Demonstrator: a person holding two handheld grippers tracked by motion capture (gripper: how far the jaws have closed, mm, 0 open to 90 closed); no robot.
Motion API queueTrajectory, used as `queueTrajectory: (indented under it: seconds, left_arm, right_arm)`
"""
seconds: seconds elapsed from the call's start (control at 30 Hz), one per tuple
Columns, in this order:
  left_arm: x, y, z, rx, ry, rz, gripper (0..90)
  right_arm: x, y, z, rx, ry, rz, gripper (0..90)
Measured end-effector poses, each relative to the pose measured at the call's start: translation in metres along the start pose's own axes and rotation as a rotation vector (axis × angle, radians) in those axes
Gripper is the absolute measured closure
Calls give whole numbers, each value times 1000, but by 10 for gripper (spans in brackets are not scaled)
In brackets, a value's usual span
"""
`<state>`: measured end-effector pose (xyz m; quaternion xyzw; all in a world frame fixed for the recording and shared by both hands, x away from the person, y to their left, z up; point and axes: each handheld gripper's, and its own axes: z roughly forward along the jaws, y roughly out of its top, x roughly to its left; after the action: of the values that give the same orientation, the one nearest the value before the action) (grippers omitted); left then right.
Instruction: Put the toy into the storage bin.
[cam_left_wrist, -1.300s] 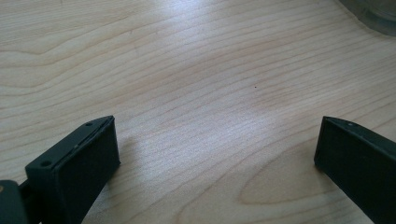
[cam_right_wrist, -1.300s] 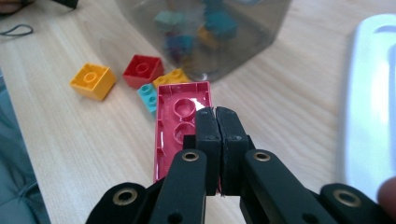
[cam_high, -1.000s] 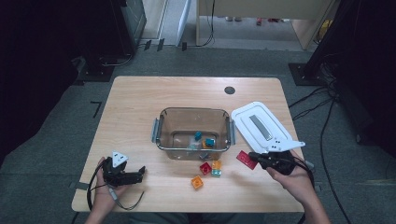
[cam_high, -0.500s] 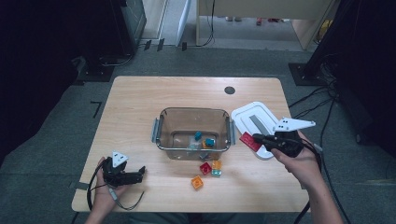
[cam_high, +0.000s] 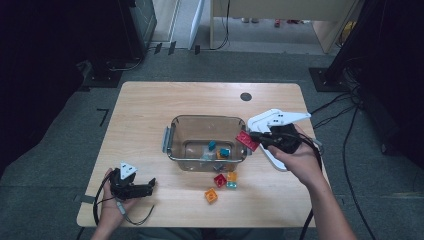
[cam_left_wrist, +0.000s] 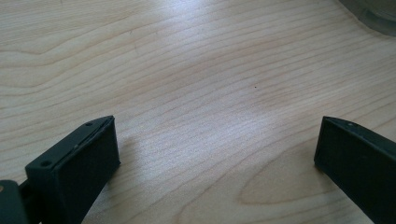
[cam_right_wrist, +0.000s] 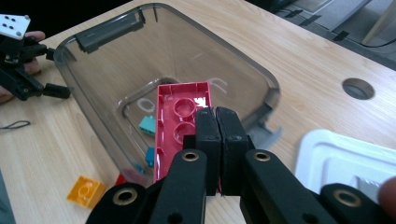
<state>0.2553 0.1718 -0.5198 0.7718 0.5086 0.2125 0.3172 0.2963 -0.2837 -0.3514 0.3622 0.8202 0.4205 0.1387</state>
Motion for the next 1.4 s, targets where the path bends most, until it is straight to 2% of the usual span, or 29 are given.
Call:
queueTrajectory:
  seconds: [0.23, 0.47, 0.6, 0.7, 0.77, 0.87, 0.93, 1.07, 1.17, 1.4]
  left_arm:
    - [0, 0, 0, -1, 0, 0, 0]
    - [0, 0, 0, -1, 0, 0, 0]
    - [0, 0, 0, -1, 0, 0, 0]
    - [0, 0, 0, -1, 0, 1, 0]
    - [0, 0, 0, -1, 0, 1, 0]
    - [0, 0, 0, -1, -1, 1, 0]
    - [0, 0, 0, -1, 0, 1, 0]
    - [0, 0, 0, -1, -1, 1, 0]
    - [0, 0, 0, -1, -1, 1, 0]
    - [0, 0, 0, 0, -1, 1, 0]
  right_arm:
    - [9, 17, 34, 18, 26, -3, 899]
    - [19, 26, 63, 48, 34, -3, 889]
    - [22, 27, 69, 49, 45, 6, 778]
    - [21, 27, 67, 36, 43, 22, 671]
    - [19, 27, 64, 23, 56, 41, 613]
    - [18, 24, 58, 7, 78, 43, 507]
    - [18, 22, 54, -3, 66, 41, 405]
    - [17, 17, 44, -19, 35, 48, 125]
    - [15, 12, 36, -31, 18, 45, 1]
    - [11, -2, 20, -44, -23, 30, 0]
